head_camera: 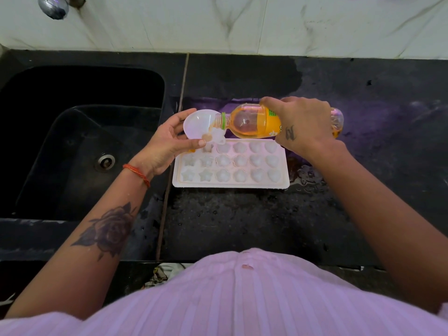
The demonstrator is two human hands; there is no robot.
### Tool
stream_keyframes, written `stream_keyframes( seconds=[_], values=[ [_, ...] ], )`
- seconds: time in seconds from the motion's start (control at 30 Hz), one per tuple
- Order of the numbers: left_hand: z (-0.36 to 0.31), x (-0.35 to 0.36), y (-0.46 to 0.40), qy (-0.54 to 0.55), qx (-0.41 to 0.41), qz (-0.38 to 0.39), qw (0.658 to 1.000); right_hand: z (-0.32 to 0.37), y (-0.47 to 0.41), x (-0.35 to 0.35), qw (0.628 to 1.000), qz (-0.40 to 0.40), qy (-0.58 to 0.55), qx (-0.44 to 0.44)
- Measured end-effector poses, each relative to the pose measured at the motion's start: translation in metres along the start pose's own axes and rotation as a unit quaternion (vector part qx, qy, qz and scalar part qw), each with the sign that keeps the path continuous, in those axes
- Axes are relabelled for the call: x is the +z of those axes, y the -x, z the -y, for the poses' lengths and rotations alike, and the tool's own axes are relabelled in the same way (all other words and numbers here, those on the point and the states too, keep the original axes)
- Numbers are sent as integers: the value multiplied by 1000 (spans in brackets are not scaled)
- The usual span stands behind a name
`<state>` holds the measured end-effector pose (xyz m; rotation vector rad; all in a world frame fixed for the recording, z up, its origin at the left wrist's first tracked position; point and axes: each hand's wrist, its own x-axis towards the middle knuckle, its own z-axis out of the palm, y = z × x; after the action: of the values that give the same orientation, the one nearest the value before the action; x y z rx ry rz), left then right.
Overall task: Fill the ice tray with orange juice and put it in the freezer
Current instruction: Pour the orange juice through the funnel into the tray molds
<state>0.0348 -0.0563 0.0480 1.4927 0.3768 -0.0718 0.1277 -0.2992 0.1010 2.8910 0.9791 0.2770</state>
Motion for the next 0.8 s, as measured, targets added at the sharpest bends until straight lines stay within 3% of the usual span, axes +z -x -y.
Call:
stream_keyframes(
  seconds=[0.8],
  values=[
    [-10, 3, 2, -6, 5, -10, 1000, -2, 11, -12, 999, 11, -45, 30]
  ],
)
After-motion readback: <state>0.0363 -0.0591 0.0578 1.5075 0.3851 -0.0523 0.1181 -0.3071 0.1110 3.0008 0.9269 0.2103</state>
